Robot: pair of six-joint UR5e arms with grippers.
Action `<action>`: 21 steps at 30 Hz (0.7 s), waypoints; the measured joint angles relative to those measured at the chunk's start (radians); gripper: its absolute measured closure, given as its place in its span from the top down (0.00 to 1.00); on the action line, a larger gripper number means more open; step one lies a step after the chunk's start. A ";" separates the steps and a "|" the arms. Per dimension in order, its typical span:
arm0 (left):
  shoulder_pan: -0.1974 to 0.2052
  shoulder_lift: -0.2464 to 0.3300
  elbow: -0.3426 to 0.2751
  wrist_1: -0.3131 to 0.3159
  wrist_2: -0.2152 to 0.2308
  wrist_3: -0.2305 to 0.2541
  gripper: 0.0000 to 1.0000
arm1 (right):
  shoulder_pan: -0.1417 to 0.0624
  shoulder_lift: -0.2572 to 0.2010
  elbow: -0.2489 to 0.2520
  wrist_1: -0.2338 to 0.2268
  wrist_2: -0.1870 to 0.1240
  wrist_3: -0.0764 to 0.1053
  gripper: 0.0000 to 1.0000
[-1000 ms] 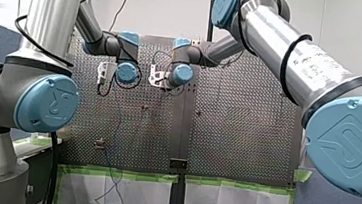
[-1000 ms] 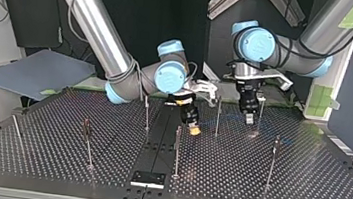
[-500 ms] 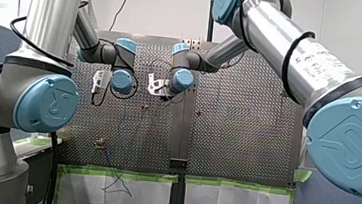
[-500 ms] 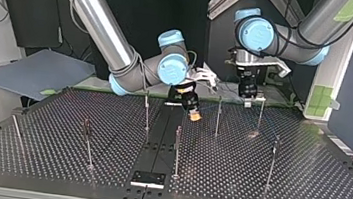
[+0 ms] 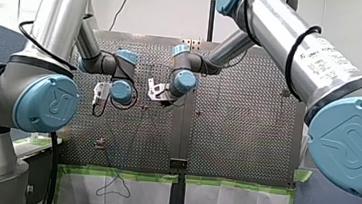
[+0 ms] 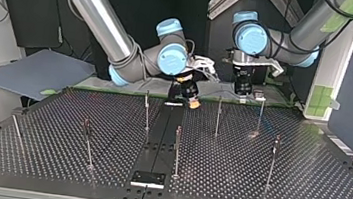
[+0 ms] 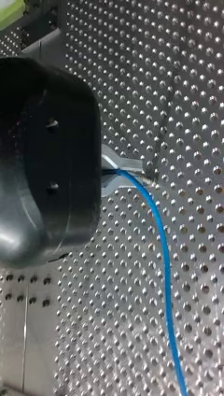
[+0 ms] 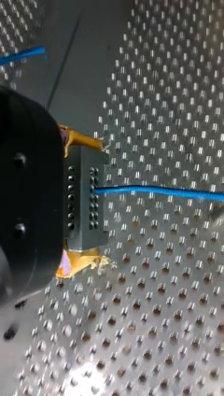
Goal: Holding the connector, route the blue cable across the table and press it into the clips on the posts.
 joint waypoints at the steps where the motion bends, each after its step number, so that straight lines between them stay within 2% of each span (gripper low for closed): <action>1: 0.001 -0.004 0.000 0.002 0.001 -0.004 0.00 | 0.000 0.000 0.009 -0.001 0.000 -0.001 0.00; 7: 0.002 -0.025 0.000 0.009 0.018 -0.020 0.00 | 0.001 0.000 0.040 -0.005 -0.006 -0.002 0.00; 15: 0.005 -0.065 0.000 0.032 0.038 -0.037 0.00 | -0.010 0.000 0.042 -0.007 -0.015 0.004 0.00; 21: 0.012 -0.080 0.001 0.061 0.071 -0.062 0.00 | -0.018 0.000 0.043 -0.012 -0.022 0.007 0.00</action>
